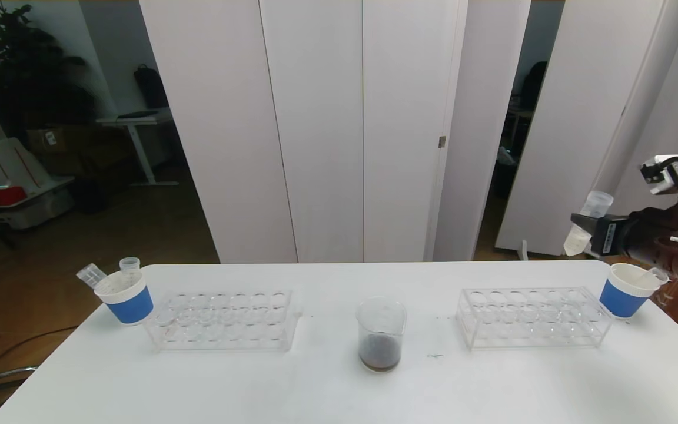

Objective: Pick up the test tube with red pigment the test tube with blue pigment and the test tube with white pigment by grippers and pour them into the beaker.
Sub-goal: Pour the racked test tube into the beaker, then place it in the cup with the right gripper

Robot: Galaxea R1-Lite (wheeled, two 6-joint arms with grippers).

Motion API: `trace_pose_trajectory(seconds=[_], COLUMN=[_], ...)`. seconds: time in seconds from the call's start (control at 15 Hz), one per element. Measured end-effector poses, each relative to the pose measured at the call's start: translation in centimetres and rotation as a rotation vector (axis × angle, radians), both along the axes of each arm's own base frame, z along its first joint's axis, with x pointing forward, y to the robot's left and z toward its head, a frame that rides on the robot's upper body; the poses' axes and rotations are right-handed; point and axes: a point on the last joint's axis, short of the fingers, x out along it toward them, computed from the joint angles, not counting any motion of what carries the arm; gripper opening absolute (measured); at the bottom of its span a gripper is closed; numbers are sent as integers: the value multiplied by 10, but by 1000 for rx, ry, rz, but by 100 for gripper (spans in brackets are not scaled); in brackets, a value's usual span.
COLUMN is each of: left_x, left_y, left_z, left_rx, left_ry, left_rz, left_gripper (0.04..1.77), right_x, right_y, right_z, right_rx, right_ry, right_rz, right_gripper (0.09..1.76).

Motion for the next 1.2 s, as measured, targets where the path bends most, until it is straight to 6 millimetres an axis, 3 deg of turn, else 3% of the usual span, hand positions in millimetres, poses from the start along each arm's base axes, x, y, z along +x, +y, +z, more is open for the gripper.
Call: trace_pose_trajectory(seconds=[0.47, 1.2], left_x=[0, 0], left_y=[0, 0], left_z=[0, 0], left_rx=[1, 0], left_ry=[0, 0], left_rz=[0, 0], left_gripper=[175, 175], right_x=[20, 32], right_y=[14, 100], right_z=[46, 37], right_rx=[105, -25], right_ry=[-29, -65], right_rz=[229, 537], right_gripper=[57, 57])
